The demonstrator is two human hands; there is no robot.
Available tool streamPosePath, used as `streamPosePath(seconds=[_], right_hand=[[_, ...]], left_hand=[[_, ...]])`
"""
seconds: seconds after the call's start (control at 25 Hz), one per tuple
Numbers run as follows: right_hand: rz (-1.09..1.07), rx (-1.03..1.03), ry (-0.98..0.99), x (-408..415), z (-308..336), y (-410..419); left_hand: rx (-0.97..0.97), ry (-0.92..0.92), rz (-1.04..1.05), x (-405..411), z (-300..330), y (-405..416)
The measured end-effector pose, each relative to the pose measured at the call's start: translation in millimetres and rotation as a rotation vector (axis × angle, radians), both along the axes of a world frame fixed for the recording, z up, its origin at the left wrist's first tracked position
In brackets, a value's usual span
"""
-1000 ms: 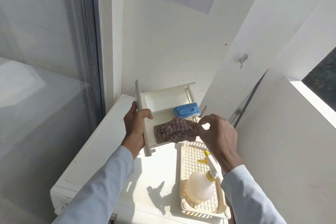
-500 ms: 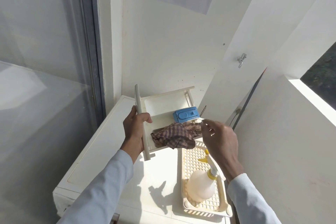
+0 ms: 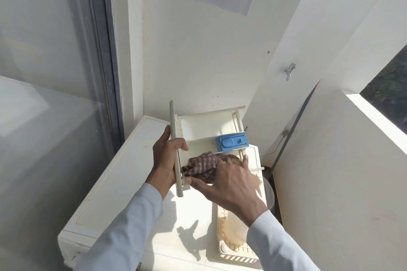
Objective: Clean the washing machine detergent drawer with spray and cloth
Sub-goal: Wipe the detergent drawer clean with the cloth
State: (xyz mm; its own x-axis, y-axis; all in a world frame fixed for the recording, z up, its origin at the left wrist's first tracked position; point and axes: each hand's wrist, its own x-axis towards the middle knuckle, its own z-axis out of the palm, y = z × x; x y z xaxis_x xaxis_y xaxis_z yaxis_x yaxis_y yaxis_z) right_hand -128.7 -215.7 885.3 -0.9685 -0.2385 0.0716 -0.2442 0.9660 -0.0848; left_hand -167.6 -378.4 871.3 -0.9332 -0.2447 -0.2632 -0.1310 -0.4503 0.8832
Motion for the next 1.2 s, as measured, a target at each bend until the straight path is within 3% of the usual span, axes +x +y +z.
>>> streamPosePath(seconds=[0.16, 0.36, 0.56, 0.76, 0.88, 1.08, 1.2], right_hand=[[0.07, -0.136, -0.045, -10.7, -3.2, -8.2], [0.111, -0.441, -0.378, -19.8, 2.1, 1.6], [0.198, 0.033, -0.046, -36.2, 23.4, 21.1], [0.072, 0.29, 0.044, -22.9, 18.1, 23.3], [0.002, 0.369, 0.052, -17.4, 7.1, 20.4], [0.113, 0.381, 0.007, -28.2, 0.4, 24.6], [0.069, 0.373, 0.013, -36.0, 2.6, 27.7]], left_hand=[[-0.02, 0.014, 0.032, -3.5, -1.1, 4.4], [-0.046, 0.008, 0.038, -10.3, -6.1, 2.3], [0.015, -0.039, 0.072, -15.6, -6.6, 4.9], [-0.022, -0.04, 0.123, -18.2, -10.5, 9.1], [-0.074, 0.004, 0.127, -21.4, -9.2, 10.8], [-0.087, 0.018, 0.095, -16.3, -10.8, 16.9], [-0.062, 0.017, 0.099, -15.5, -11.2, 19.0]])
